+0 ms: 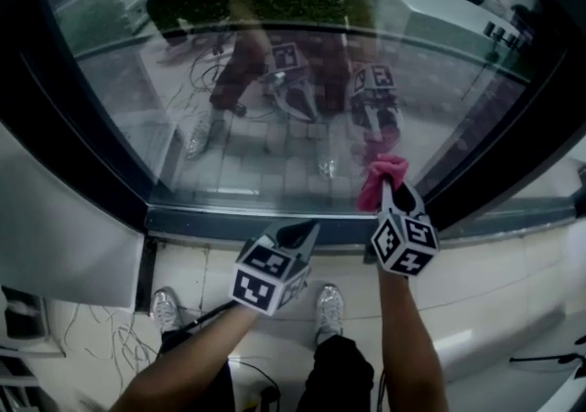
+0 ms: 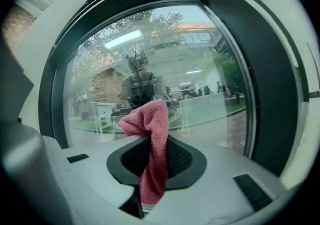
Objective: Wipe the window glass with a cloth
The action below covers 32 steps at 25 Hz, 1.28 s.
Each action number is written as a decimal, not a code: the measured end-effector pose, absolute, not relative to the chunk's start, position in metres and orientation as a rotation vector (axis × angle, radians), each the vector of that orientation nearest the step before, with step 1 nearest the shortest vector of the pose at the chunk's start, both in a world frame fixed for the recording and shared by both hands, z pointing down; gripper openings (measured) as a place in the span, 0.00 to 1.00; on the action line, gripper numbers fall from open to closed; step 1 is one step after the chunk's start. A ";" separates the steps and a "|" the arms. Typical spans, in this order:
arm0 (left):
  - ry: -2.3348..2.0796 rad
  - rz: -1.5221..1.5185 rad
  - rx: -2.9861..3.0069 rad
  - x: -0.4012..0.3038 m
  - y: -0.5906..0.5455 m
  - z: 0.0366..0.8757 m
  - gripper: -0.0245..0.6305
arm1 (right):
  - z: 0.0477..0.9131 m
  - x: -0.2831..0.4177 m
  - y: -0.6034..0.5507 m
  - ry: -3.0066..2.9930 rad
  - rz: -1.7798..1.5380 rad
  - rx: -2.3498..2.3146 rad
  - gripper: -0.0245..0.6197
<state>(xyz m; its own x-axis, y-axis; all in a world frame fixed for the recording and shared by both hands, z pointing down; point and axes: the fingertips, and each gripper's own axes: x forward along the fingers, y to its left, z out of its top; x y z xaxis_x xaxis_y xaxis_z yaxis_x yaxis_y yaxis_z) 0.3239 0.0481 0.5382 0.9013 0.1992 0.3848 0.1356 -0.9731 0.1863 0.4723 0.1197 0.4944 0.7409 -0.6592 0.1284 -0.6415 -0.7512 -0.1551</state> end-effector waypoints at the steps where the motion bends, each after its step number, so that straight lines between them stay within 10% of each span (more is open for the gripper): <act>1: 0.276 0.613 2.912 0.330 0.058 0.538 0.05 | 0.495 0.482 0.135 1.031 -0.266 -2.851 0.12; 32: 0.397 0.651 2.914 0.417 0.147 0.534 0.05 | 0.509 0.564 0.281 0.599 -0.276 -2.766 0.12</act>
<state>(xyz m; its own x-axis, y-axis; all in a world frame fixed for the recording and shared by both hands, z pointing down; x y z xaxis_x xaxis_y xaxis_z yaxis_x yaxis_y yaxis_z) 0.4165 0.1472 0.5337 0.8723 0.2820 0.3995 0.2262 -0.9570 0.1817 0.5637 0.2810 0.5091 0.8948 -0.4293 0.1225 -0.3722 -0.8690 -0.3261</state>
